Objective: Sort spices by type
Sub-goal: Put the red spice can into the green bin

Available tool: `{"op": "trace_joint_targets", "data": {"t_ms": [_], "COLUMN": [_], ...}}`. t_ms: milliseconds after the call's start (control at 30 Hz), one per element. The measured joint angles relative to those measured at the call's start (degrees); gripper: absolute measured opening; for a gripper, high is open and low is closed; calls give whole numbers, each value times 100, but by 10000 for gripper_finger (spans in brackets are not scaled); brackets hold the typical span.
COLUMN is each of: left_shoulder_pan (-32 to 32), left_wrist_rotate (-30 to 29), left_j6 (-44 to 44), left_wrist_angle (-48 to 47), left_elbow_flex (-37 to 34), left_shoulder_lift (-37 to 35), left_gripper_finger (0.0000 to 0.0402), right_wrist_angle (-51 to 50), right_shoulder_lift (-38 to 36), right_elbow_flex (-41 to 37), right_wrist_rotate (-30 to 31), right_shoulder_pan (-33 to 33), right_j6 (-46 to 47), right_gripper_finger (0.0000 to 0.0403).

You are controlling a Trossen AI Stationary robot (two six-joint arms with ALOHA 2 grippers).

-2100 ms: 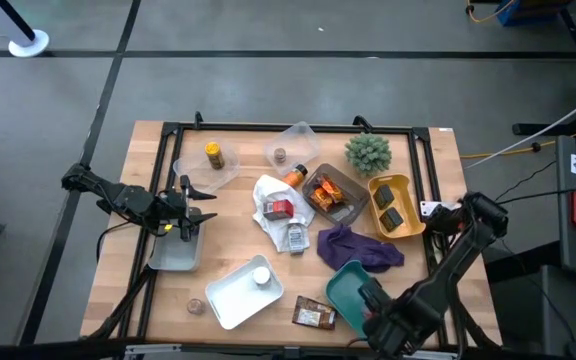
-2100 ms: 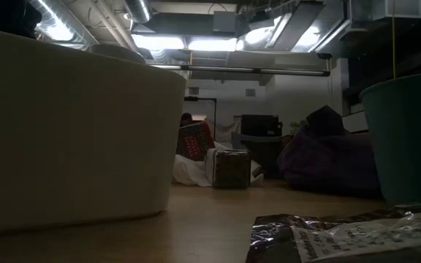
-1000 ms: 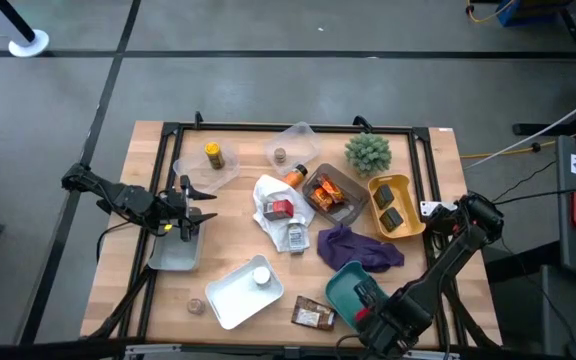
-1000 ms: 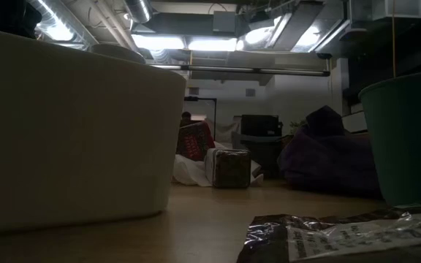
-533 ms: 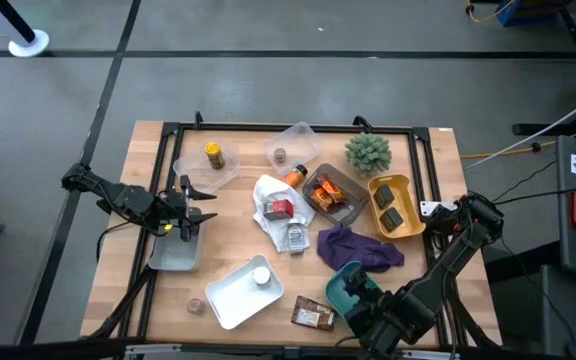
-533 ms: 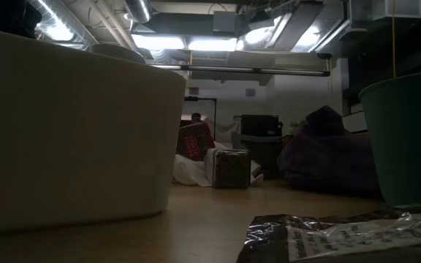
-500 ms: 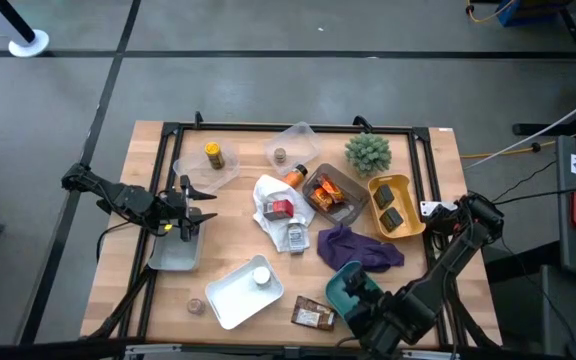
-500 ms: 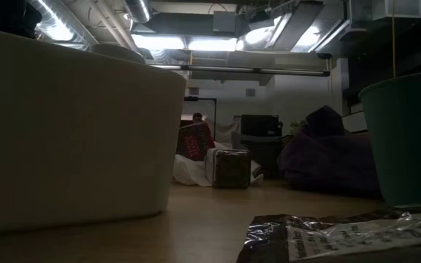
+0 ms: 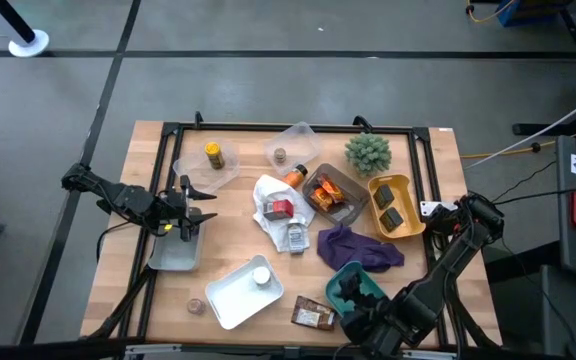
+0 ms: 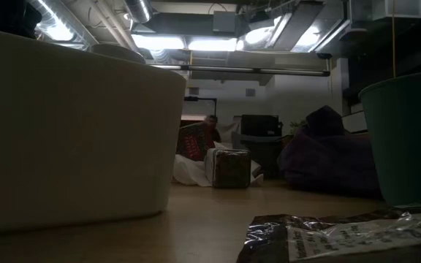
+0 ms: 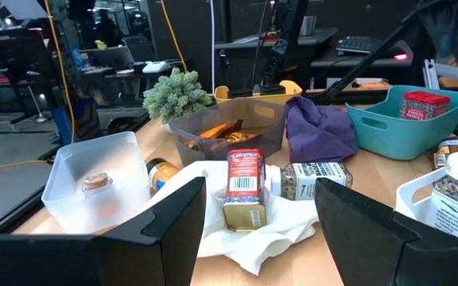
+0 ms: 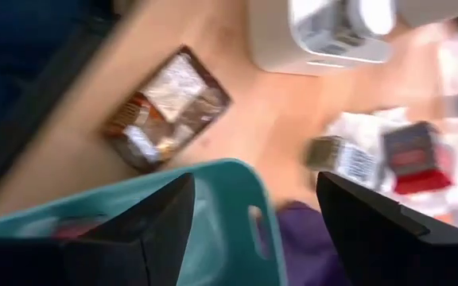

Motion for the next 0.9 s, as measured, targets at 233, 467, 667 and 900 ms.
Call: {"op": "trace_joint_targets", "data": {"t_ms": [233, 467, 667, 900], "left_shoulder_pan": [0, 0, 0, 0], "left_wrist_rotate": [0, 0, 0, 0], "left_j6": [0, 0, 0, 0], "left_wrist_angle": [0, -1, -1, -1], "left_elbow_flex": [1, 1, 0, 0], "left_shoulder_lift": [-1, 1, 0, 1], "left_gripper_finger": [224, 224, 224, 224], "right_wrist_angle": [-276, -414, -355, 84], "right_shoulder_lift": [0, 0, 0, 0], "right_elbow_flex": [0, 0, -1, -2], "right_wrist_rotate": [838, 1171, 1269, 591], "right_shoulder_pan": [-22, -413, -1177, -2294], "right_j6": [-67, -90, -84, -69], "right_gripper_finger": [264, 264, 264, 264]}}
